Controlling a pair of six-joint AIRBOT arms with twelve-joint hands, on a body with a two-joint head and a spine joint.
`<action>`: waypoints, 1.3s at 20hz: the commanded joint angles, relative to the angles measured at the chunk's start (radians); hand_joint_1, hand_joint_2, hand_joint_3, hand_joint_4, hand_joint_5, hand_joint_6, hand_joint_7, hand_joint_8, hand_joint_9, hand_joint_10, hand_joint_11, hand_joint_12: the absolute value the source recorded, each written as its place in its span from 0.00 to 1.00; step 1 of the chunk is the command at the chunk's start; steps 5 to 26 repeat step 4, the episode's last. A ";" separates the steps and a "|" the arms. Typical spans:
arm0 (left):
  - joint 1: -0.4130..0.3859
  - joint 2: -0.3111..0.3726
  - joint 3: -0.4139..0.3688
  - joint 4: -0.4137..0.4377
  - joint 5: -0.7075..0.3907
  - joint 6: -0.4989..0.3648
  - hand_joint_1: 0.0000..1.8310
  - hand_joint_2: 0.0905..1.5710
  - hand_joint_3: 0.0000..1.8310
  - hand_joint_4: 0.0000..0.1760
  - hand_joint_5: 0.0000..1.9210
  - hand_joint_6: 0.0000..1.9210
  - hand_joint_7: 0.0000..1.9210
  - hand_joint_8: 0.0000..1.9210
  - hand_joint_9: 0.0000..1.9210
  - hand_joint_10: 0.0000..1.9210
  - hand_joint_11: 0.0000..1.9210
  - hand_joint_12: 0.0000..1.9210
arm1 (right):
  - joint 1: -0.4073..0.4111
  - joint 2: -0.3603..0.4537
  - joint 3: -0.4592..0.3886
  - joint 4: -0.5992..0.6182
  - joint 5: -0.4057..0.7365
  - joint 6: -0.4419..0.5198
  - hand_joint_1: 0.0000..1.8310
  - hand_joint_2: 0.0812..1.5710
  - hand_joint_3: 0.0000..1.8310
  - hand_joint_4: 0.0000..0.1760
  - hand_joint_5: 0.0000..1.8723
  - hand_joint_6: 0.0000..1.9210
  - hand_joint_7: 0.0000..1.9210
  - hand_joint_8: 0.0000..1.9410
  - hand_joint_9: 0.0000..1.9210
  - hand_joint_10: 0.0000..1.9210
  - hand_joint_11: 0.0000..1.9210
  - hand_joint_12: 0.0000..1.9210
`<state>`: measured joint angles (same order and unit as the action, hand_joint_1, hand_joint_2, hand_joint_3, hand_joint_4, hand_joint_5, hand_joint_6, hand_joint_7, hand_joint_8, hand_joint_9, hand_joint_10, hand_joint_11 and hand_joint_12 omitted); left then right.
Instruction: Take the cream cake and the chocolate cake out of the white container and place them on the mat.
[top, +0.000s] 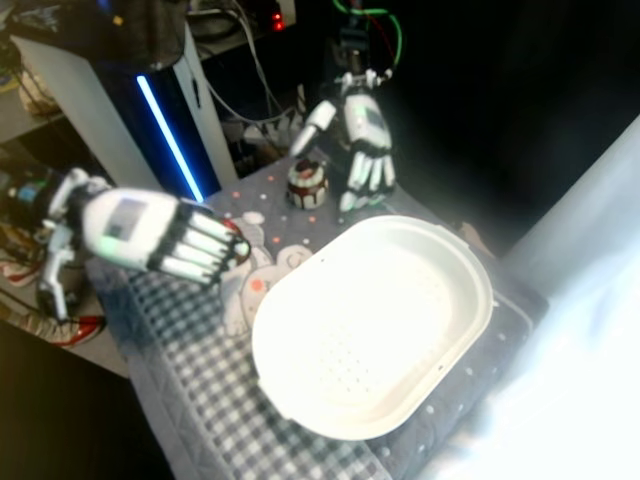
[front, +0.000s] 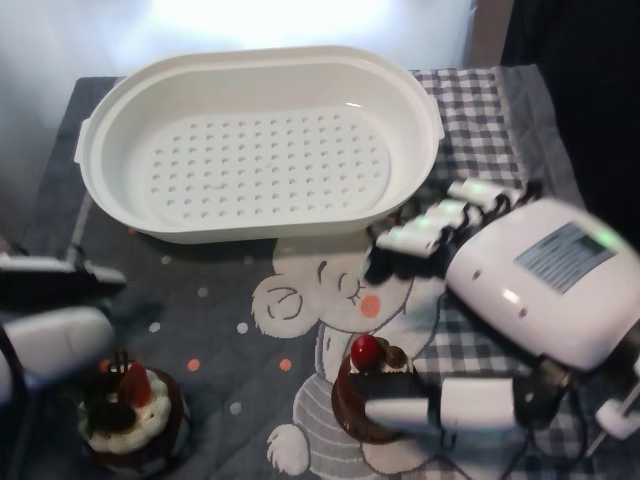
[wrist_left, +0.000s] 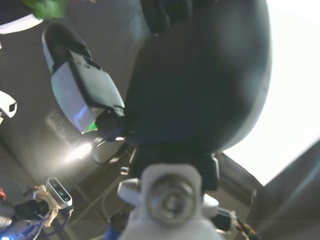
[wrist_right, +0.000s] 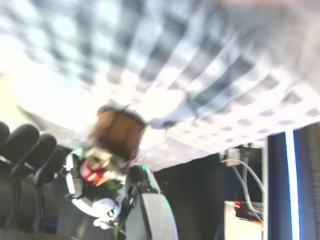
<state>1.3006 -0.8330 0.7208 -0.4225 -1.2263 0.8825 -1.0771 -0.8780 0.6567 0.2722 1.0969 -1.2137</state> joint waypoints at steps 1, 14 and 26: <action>-0.005 0.010 -0.003 0.021 -0.182 -0.002 0.06 0.67 0.00 0.00 0.38 0.02 0.44 0.08 0.29 0.45 0.12 0.72 | 0.009 0.010 -0.010 -0.039 0.161 0.003 0.39 0.55 0.00 0.00 0.26 0.40 0.30 0.47 0.27 0.58 0.18 0.78; -0.006 0.038 -0.006 0.006 -0.269 0.018 0.05 0.68 0.00 0.00 0.40 0.02 0.44 0.09 0.31 0.43 0.17 0.69 | 0.009 0.032 -0.010 -0.040 0.235 0.003 0.39 0.56 0.00 0.00 0.30 0.41 0.35 0.47 0.32 0.56 0.23 0.74; -0.006 0.038 -0.006 0.006 -0.269 0.018 0.05 0.68 0.00 0.00 0.40 0.02 0.44 0.09 0.31 0.43 0.17 0.69 | 0.009 0.032 -0.010 -0.040 0.235 0.003 0.39 0.56 0.00 0.00 0.30 0.41 0.35 0.47 0.32 0.56 0.23 0.74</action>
